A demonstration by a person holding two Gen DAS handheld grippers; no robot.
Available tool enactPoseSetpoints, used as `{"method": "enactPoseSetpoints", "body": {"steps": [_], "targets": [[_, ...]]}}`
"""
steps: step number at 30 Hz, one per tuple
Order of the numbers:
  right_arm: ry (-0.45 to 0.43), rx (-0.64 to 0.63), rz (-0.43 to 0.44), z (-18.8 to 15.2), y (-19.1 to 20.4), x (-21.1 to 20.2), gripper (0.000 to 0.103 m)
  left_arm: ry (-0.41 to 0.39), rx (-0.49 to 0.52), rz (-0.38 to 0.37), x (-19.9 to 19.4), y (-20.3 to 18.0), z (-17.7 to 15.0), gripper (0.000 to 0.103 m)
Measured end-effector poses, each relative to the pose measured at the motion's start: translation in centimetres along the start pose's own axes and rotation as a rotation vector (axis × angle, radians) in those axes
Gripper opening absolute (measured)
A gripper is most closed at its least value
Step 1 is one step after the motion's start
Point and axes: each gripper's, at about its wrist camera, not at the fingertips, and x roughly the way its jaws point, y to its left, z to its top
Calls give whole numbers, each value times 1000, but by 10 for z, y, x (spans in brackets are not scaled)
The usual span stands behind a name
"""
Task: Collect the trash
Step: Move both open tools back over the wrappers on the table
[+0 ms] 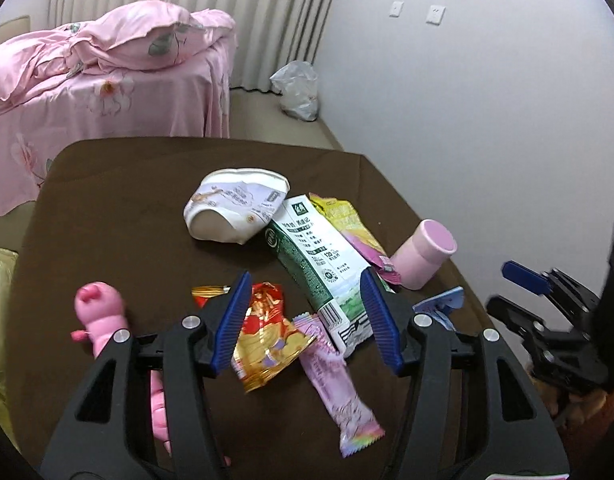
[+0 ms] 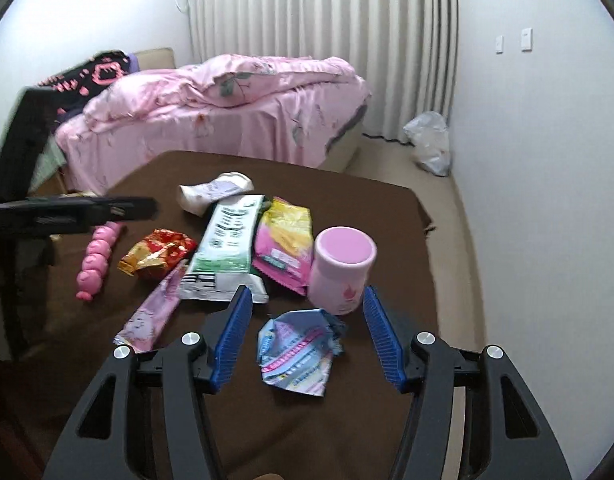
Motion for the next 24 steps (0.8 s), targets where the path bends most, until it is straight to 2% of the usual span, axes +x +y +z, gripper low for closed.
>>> {"method": "enactPoseSetpoints", "body": {"steps": [1, 4, 8, 14, 16, 20, 21, 23, 24], "targets": [[-11, -1, 29, 0, 1, 2, 55, 6, 2, 30, 3, -2, -2, 54], [-13, -37, 17, 7, 11, 20, 39, 4, -27, 71, 1, 4, -8, 54], [6, -87, 8, 26, 30, 57, 34, -15, -57, 96, -15, 24, -13, 54], [126, -147, -55, 41, 43, 116, 29, -53, -98, 107, -36, 51, -14, 54], [163, -155, -26, 38, 49, 123, 24, -58, -121, 103, -39, 58, -15, 54], [179, -134, 43, 36, 55, 120, 23, -66, -162, 85, -43, 68, -18, 54], [186, -119, 63, 36, 54, 120, 20, -67, -168, 78, -44, 69, -19, 54], [200, -98, 102, 33, 53, 119, 7, -69, -167, 71, -46, 68, -20, 54], [212, -86, 133, 30, 53, 117, 6, -71, -162, 69, -48, 67, -22, 54]]}}
